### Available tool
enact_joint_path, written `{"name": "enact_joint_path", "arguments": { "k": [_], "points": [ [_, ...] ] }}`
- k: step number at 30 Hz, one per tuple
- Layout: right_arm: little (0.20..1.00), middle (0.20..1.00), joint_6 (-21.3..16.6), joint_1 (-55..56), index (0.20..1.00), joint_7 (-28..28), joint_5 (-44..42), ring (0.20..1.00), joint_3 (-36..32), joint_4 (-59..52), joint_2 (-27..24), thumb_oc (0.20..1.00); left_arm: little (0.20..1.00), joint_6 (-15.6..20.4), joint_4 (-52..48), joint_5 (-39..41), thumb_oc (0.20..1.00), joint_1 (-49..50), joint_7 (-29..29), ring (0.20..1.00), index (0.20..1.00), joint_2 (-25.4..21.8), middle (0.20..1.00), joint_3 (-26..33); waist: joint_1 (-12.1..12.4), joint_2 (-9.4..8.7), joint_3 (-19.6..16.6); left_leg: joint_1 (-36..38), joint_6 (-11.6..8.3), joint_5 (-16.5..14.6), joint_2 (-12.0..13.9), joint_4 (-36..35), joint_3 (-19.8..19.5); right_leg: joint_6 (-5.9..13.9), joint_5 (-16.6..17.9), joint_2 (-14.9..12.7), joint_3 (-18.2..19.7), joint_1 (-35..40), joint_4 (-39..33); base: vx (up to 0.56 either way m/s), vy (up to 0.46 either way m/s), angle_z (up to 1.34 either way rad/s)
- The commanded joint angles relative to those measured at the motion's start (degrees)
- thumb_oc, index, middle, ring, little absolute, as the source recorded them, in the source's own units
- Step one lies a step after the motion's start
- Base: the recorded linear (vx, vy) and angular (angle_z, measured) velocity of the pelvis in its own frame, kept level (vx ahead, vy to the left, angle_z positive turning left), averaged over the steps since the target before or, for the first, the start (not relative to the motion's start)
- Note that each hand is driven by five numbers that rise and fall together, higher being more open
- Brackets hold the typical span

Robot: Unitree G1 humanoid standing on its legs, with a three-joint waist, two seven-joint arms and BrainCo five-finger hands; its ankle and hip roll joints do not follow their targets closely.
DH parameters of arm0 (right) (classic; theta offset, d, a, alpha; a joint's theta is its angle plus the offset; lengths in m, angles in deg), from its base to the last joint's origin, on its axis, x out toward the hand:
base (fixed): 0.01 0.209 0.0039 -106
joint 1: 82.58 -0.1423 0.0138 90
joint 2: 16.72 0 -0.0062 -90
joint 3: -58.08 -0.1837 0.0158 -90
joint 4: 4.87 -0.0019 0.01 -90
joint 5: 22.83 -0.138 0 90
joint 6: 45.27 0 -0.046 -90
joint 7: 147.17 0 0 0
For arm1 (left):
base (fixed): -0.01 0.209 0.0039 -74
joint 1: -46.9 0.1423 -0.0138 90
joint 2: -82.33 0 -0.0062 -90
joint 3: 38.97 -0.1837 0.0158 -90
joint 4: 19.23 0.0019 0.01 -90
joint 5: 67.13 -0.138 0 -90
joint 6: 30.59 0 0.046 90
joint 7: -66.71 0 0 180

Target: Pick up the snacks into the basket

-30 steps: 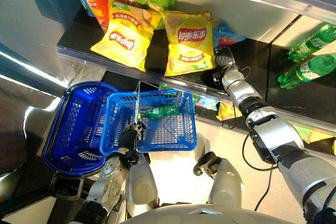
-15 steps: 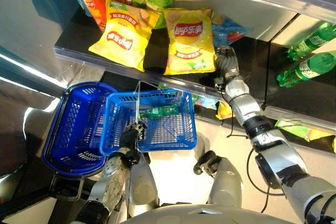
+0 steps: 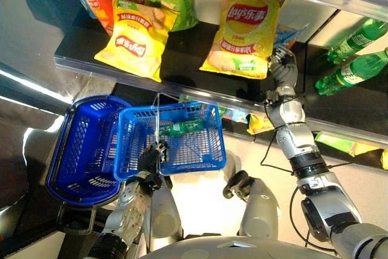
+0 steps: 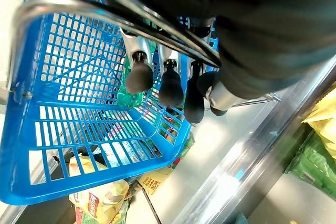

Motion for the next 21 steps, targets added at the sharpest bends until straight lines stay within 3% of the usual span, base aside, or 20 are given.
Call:
{"name": "enact_joint_path", "arguments": {
  "k": [1, 10, 21],
  "points": [
    [0.200, 0.200, -6.1, -2.4, 0.200, 0.6, -2.1, 0.200, -4.5, -6.4, -0.7, 0.200, 0.200, 8.3, -11.7, 3.1, 0.200, 2.1, 1.2, 0.200, 0.200, -0.8, 0.200, 3.7, 1.6, -0.36, -1.5, 4.9, 0.96, 0.9, -0.3, -3.1, 0.9, 10.75, 11.9, -3.8, 5.1, 1.4, 3.0, 0.00, 0.000, 0.00],
    [0.200, 0.200, -7.2, -8.0, 0.200, 5.5, -15.7, 0.200, -2.2, -3.0, 2.0, 0.200, 0.200, 7.9, -11.8, 3.9, 0.200, 2.1, 1.6, 0.200, 0.200, -1.0, 0.200, 3.1, 2.2, -0.43, -1.9, 4.9, 0.78, 1.3, -0.2, -3.5, 0.9, 10.64, 12.0, -3.7, 4.9, 1.5, 2.9, 0.00, 0.000, 0.00],
    [0.200, 0.200, -2.8, -5.8, 0.200, 10.1, -11.4, 0.200, 4.9, -4.3, 0.5, 0.200, 0.200, 7.6, -12.1, 2.8, 0.200, 1.6, 2.4, 0.200, 0.200, -0.7, 0.200, 4.2, 2.5, -0.83, -1.8, 5.1, 0.74, 1.7, -0.3, -4.0, 1.2, 10.40, 12.2, -3.6, 4.6, 1.8, 2.4, 0.00, 0.000, 0.00]
  ]
}}
